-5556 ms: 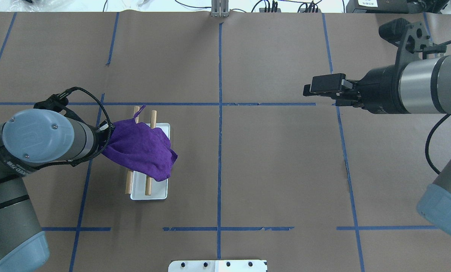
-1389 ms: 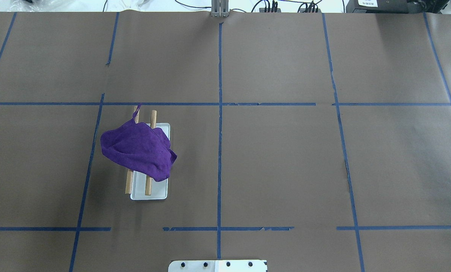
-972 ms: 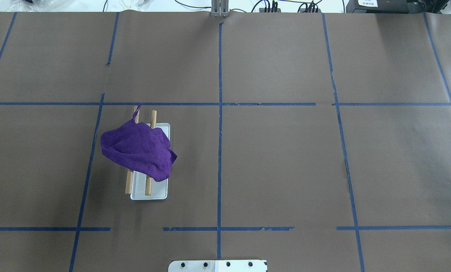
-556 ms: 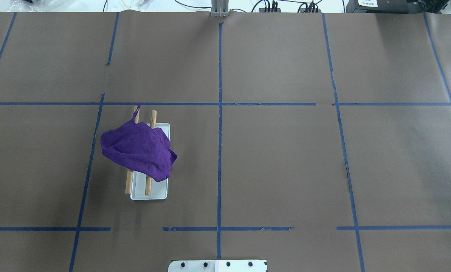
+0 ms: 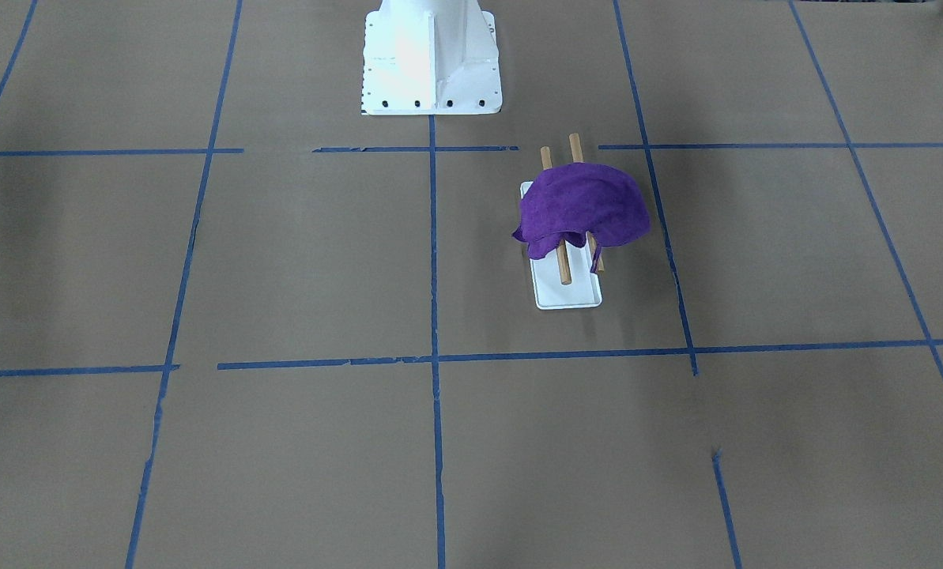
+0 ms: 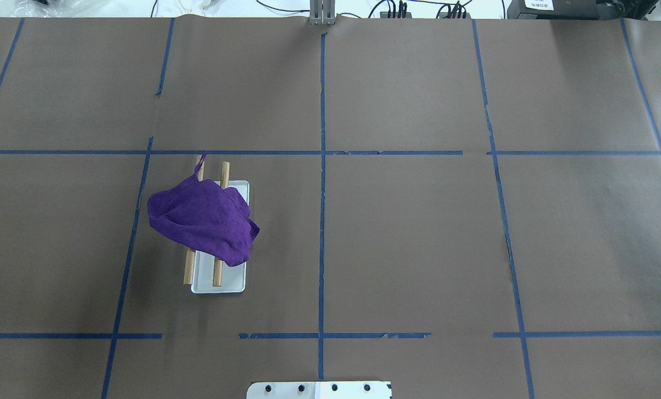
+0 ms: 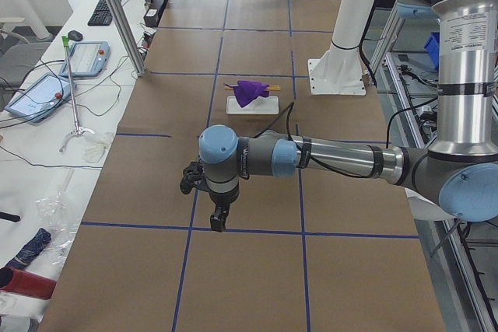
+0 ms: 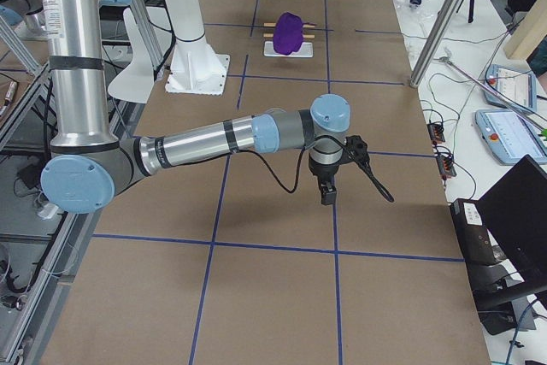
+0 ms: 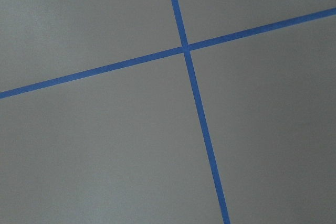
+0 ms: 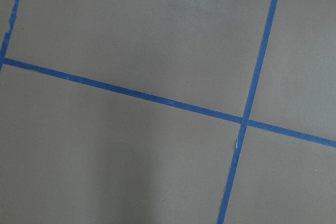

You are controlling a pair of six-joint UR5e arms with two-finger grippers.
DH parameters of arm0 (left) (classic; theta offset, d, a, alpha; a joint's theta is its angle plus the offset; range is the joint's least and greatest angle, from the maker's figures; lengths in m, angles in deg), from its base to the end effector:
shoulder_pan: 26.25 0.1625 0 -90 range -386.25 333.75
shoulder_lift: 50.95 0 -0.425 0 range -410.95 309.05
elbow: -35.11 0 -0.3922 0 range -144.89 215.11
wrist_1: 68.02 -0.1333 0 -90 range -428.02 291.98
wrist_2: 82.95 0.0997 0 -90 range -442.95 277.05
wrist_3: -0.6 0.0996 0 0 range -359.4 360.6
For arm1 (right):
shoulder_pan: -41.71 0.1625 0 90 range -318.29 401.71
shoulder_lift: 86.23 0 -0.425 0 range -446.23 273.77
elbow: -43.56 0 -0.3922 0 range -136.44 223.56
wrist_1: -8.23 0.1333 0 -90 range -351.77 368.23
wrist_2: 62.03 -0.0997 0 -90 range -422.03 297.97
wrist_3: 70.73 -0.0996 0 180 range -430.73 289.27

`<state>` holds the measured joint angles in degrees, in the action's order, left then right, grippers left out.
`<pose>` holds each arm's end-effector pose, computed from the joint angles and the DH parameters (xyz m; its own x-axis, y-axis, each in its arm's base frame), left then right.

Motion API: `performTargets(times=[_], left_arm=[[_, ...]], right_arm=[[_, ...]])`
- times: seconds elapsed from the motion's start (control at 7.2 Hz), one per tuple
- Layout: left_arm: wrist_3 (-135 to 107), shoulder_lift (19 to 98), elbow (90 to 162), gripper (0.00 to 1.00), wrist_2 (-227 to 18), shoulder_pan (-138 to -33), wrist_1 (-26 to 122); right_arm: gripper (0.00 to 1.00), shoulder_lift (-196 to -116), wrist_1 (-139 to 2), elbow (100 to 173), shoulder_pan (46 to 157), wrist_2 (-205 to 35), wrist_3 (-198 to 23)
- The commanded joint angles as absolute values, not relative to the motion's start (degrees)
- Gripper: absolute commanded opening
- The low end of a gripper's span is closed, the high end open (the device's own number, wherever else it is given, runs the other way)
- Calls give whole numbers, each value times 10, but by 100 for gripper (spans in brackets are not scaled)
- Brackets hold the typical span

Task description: Hang towel on rack

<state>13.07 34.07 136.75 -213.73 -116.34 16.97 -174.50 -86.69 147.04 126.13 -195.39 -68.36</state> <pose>-0.0690 -0.4544 0.6129 0.7397 0.2330 -0.6313 -0.1620 0.9722 0.1691 0.0158 -0.5063 0.5379 0.7071 -0.2331 0.6676 0.1250 0.9704 0.2064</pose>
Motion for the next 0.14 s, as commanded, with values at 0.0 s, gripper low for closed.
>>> performTargets(times=[0.0], left_arm=[[131,343,1368,100,-2137,-1163,170]], right_arm=[[100,-1755,-867,1471,1261,-1954,-684]])
